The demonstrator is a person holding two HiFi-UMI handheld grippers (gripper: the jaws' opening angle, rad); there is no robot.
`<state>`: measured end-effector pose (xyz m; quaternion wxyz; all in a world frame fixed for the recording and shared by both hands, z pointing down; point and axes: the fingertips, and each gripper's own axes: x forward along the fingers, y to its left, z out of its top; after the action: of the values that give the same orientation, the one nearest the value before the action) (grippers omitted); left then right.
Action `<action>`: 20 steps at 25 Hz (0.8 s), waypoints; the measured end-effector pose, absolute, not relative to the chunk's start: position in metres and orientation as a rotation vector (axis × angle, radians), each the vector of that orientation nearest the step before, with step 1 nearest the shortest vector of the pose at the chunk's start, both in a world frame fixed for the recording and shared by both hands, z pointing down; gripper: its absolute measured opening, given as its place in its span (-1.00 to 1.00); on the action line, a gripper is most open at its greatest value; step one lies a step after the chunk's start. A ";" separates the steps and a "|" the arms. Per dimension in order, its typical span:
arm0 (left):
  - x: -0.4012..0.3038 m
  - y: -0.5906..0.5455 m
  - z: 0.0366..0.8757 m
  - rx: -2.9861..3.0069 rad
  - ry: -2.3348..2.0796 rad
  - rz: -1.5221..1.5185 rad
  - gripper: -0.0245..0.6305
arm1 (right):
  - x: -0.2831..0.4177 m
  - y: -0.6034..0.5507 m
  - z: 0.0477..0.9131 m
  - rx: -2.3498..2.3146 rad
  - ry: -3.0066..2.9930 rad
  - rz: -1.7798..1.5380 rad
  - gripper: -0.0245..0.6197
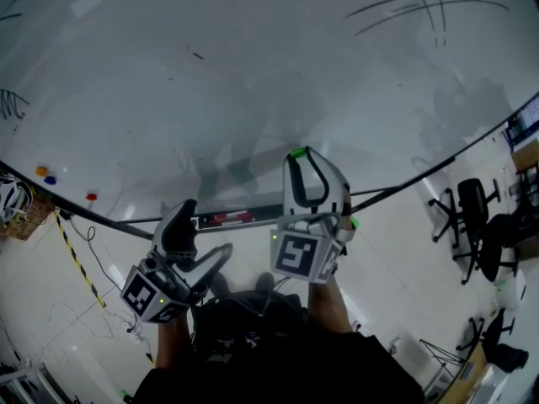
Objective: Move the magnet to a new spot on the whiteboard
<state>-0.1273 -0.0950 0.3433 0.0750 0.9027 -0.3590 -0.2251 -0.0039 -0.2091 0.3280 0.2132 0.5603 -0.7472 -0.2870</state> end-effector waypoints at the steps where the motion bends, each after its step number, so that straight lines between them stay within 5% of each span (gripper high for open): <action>1: -0.128 -0.095 0.343 2.707 -1.078 -0.677 0.24 | -0.005 -0.211 0.328 1.552 -2.066 -0.809 -0.45; 20: -0.128 -0.098 0.344 2.712 -1.064 -0.677 0.25 | -0.006 -0.216 0.331 1.565 -2.032 -0.811 -0.44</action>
<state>-0.1281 -0.0981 0.3436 0.0751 0.9042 -0.3547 -0.2258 -0.0062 -0.2159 0.3308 0.2241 0.5670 -0.7362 -0.2938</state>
